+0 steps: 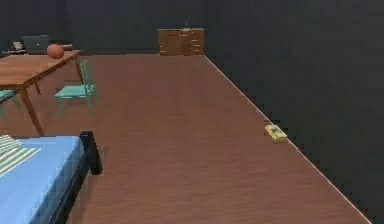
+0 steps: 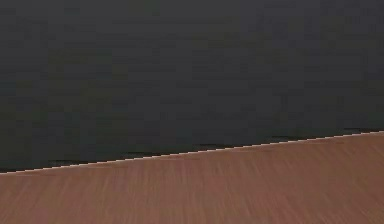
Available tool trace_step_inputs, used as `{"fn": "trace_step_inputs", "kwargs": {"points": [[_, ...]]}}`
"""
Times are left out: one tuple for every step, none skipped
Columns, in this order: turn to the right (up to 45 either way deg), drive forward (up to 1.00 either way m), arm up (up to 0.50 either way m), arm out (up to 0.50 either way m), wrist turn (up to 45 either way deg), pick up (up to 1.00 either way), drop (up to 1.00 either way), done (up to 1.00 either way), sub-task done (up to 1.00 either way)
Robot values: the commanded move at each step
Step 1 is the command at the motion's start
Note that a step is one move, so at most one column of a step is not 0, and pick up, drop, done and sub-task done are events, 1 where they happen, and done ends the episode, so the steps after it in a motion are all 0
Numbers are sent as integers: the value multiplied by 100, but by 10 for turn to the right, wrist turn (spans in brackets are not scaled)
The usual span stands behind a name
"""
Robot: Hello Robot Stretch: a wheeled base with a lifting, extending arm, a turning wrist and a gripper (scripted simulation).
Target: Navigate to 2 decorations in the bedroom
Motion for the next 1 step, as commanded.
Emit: {"fn": "trace_step_inputs", "kwargs": {"points": [[-60, 0, 0, 0, 0, 0, 0, 0, 0]]}}
